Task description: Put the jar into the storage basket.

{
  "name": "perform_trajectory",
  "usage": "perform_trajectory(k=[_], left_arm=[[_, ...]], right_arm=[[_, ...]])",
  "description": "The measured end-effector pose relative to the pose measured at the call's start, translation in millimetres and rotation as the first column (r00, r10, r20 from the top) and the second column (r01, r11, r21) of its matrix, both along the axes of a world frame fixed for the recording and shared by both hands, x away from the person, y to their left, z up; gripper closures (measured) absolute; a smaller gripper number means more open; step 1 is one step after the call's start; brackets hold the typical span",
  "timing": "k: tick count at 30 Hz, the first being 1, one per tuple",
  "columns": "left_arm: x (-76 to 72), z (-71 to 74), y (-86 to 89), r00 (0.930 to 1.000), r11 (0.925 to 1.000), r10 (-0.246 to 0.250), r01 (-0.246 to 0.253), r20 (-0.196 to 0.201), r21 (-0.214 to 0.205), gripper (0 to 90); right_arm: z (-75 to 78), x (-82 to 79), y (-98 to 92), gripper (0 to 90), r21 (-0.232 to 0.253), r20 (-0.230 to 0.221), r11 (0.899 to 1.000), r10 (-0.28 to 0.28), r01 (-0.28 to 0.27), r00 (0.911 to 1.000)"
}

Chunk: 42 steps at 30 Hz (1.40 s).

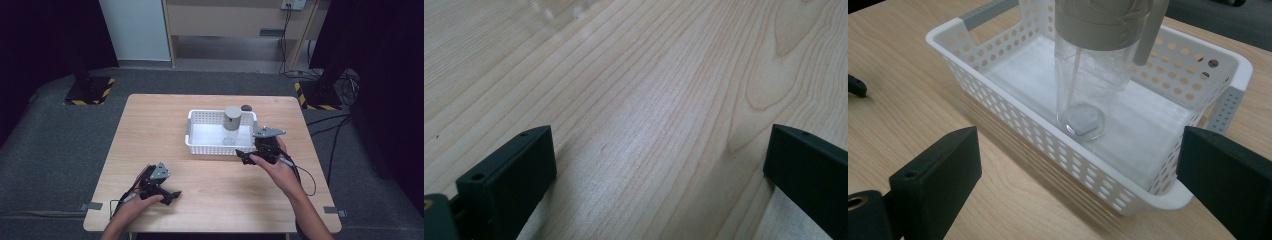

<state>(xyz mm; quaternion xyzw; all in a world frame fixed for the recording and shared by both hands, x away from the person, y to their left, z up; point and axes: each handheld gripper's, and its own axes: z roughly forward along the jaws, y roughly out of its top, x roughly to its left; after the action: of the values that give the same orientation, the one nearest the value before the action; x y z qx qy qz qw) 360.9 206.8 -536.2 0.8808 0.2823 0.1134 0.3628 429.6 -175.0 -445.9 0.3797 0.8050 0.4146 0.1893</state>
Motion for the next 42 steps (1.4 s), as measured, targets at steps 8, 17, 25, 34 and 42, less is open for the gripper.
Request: perform_trajectory(k=[8, 17, 25, 34, 42], left_arm=[[0.0, 0.0, 0.0, 1.0, 1.0, 0.0, 0.0, 0.0, 0.0, 0.0], [0.0, 0.0, 0.0, 1.0, 1.0, 0.0, 0.0, 0.0, 0.0, 0.0], [0.0, 0.0, 0.0, 1.0, 1.0, 0.0, 0.0, 0.001, 0.0, 0.0], [0.0, 0.0, 0.0, 1.0, 1.0, 0.0, 0.0, 0.0, 0.0, 0.0], [0.0, 0.0, 0.0, 1.0, 1.0, 0.0, 0.0, 0.001, 0.0, 0.0]], right_arm=[[-3.0, -7.7, -7.2, 4.9, 0.008, -0.004, 1.0, -0.007, 0.007, 1.0], [-10.7, -21.4, -18.0, 4.9, 0.015, -0.012, 1.0, -0.012, 0.012, 0.9999], [-21.4, -35.6, -24.6, 4.8, 0.009, -0.029, 1.0, -0.011, 0.011, 0.9995], [-37.2, -55.0, -31.7, 3.9, -0.011, -0.064, 1.0, -0.012, 0.011, 0.9978], [-68.3, -68.7, -35.9, 4.2, -0.102, -0.133, 0.994, -0.038, 0.025, 0.9903]])
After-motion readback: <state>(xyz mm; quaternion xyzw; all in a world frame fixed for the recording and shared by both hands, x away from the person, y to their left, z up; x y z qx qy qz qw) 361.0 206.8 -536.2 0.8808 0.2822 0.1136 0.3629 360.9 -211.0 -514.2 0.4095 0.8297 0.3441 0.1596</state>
